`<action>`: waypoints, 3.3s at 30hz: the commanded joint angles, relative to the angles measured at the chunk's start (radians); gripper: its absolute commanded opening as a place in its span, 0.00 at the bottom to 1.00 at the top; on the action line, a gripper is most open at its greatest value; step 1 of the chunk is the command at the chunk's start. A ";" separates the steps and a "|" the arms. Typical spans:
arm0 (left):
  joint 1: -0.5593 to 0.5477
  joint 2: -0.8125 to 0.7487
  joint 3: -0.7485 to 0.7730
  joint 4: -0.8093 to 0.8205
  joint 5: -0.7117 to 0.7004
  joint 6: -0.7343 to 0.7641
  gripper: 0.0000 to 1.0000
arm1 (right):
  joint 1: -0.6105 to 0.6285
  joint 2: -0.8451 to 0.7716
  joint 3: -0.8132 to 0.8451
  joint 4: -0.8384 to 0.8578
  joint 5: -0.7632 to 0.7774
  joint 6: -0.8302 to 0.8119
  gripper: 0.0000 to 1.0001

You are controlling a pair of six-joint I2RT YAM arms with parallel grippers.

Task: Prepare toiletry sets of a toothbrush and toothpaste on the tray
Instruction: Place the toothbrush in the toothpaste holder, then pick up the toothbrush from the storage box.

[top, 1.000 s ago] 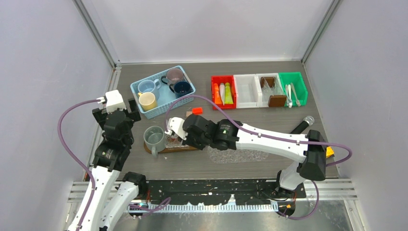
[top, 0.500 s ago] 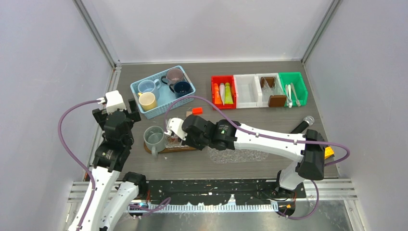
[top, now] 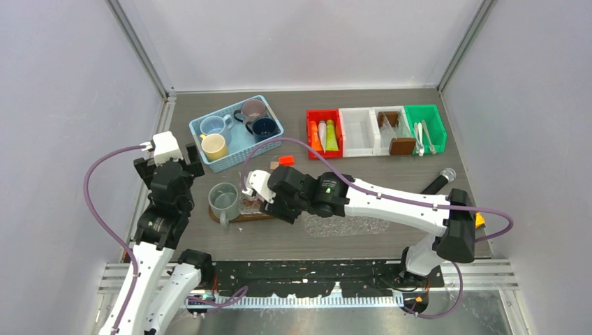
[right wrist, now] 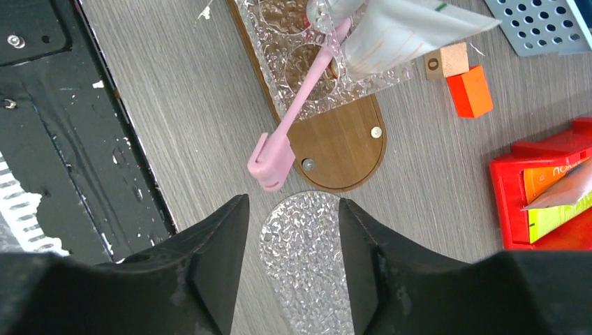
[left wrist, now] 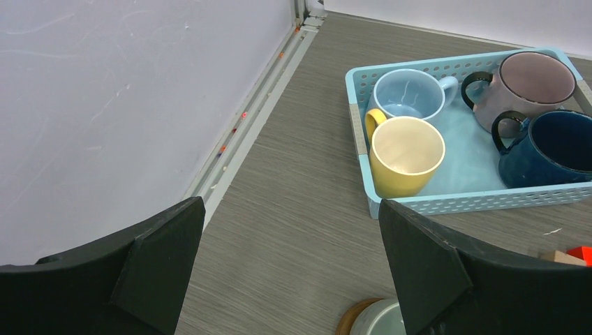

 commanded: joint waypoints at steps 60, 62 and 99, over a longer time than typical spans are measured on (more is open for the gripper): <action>-0.101 -0.214 -0.044 0.078 0.077 0.009 1.00 | -1.544 0.255 0.154 0.082 -0.029 0.409 0.63; -0.101 -0.217 -0.047 0.079 0.073 0.011 1.00 | -1.554 0.297 0.179 0.063 -0.046 0.397 0.62; -0.101 -0.193 -0.049 0.082 0.084 0.022 1.00 | -1.560 0.647 0.529 -0.103 -0.188 0.220 0.14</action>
